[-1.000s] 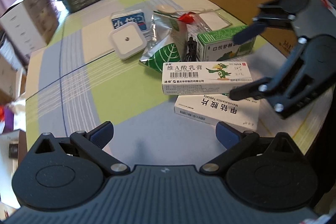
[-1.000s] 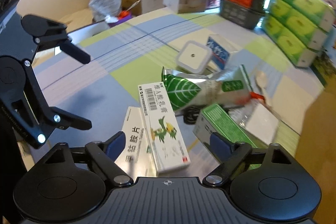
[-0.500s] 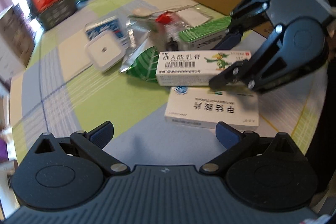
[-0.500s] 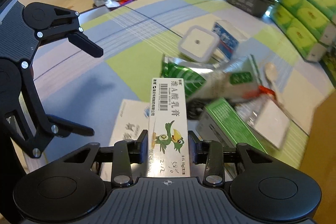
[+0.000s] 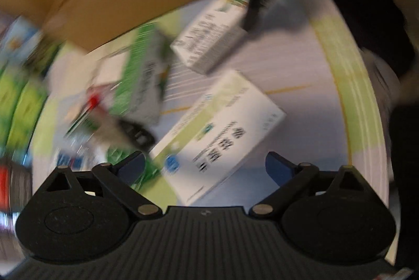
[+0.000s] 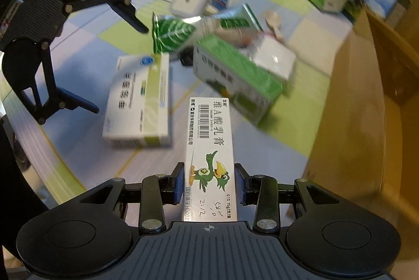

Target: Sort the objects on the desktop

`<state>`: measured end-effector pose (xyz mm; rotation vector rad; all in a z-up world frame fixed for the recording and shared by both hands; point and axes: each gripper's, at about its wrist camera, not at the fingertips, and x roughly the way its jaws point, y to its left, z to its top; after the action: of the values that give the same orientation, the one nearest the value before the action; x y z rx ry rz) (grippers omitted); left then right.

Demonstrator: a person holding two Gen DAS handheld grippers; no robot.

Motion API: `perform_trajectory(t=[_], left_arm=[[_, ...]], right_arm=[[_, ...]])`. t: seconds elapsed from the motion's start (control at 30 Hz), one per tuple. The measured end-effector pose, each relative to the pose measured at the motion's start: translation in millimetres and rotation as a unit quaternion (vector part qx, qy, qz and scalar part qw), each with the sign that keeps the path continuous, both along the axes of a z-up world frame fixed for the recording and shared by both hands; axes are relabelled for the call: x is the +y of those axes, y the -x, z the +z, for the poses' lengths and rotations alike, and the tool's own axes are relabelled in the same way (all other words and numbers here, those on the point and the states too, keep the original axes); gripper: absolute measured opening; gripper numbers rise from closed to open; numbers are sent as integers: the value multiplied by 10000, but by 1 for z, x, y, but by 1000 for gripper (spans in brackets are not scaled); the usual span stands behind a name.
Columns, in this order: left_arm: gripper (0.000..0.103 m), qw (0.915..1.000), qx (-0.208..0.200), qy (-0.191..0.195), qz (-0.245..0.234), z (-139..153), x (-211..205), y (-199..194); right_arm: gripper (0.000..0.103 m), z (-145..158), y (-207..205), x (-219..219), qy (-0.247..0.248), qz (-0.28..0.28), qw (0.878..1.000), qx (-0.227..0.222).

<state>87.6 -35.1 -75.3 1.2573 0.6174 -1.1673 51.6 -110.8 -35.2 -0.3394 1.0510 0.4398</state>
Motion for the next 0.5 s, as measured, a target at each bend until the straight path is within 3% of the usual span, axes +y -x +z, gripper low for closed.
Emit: perform_trajectory(t=[0.13,0.27,0.4,0.5], left_arm=[[95,9967,169,-233,-762,-11,-14,-3],[96,9927,490,-363,-1038,-15,-26,-16],[95,9884,1380,-612,-167,-21,-33,-49],[86,9796,1789,-535,746,-23,-23,-63]], right_arm=[[36,-3,5,-8,-81,-185,9998,66],[36,-3,8,-11,-100,-238,9996,62],[36,-2,7,-11,-154,-304,9994,41],[36,-2,8,-11,-195,-327,9993,-5]])
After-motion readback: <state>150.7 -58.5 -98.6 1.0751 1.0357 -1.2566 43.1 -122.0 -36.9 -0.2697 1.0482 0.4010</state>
